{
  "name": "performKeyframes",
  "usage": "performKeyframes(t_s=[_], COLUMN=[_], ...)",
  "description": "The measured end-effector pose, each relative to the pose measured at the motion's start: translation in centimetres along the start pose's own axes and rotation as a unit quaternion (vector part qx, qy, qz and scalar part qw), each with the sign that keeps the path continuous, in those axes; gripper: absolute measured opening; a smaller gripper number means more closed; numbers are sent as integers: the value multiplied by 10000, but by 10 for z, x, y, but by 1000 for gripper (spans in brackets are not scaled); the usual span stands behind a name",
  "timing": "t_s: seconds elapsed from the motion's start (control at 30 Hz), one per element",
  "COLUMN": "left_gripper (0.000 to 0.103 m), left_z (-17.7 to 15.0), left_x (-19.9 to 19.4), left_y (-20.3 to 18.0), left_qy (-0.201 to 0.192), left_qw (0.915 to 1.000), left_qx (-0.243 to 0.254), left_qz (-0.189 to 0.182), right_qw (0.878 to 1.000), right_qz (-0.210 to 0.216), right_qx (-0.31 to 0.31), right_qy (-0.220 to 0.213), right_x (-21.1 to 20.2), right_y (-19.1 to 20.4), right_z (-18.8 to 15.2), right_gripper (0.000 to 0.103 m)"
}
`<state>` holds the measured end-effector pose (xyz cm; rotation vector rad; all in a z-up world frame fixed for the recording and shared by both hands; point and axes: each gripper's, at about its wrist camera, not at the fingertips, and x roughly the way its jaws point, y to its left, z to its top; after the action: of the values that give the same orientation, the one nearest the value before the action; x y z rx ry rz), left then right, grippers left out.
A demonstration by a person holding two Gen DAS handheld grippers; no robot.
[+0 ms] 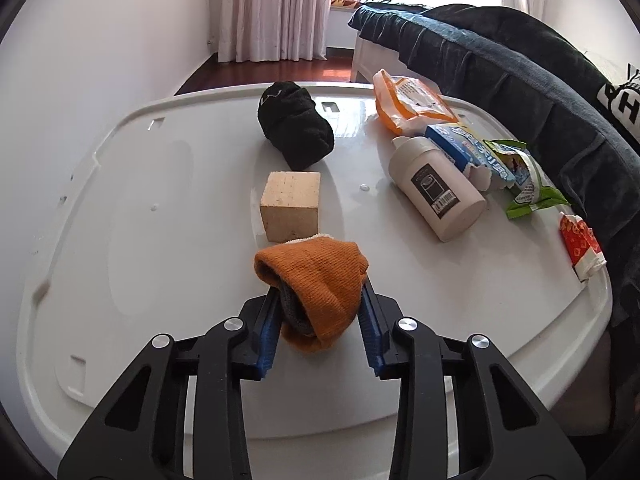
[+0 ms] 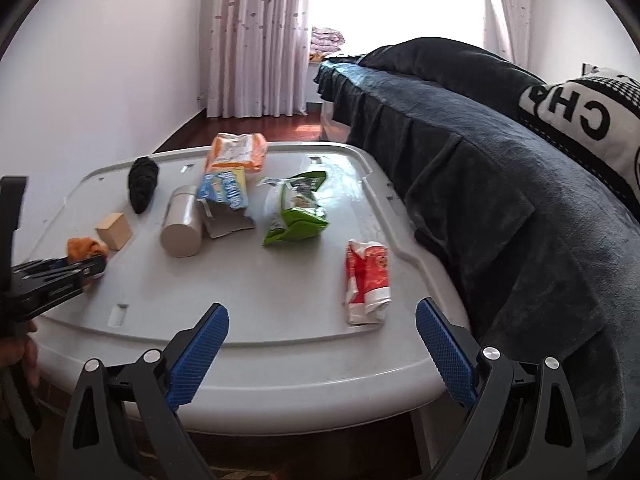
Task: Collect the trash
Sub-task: 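Drop orange sock into box with left tool while right tool drops red-white carton in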
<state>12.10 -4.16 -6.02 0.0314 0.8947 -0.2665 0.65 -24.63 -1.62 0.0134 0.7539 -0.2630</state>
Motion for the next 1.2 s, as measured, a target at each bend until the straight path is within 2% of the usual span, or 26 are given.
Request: performKeyframes(t_s=[0.17,0.47,0.6,0.7,0.77,0.8,0.97,1.2], left_gripper=[34,34,34,34,34,34,34,34], left_z=[-13,-21,-21,-22,-22,-23,-28,-45], left_x=[-29,-57,-58,-58,-57,-56,-58,-78], left_y=[-15,-35,-35,-36,-36,-37,-39,-39], left_qy=[-160,-312,-301,-329,-293,-282,-244,-245], left_qw=[9997,9981,9979,9979,9980,9980,9982,9980], left_qx=[104,95,50,63,63,64,85,45], left_qz=[-152,-525,-563,-550,-557,-557,-544,-585], right_qw=[9986,9979,9963,9959,9962,9960,9967,9992], right_qz=[-240,-451,-528,-492,-389,-355,-239,180], right_qx=[464,-127,-218,-269,-287,-303,-159,-158], right_qy=[94,452,644,716,730,760,754,331], right_x=[27,82,99,109,110,110,105,47], right_y=[-31,-18,-18,-20,-19,-19,-22,-11], right_z=[11,21,21,24,26,28,30,30], right_gripper=[93,89,81,70,55,39,36,36])
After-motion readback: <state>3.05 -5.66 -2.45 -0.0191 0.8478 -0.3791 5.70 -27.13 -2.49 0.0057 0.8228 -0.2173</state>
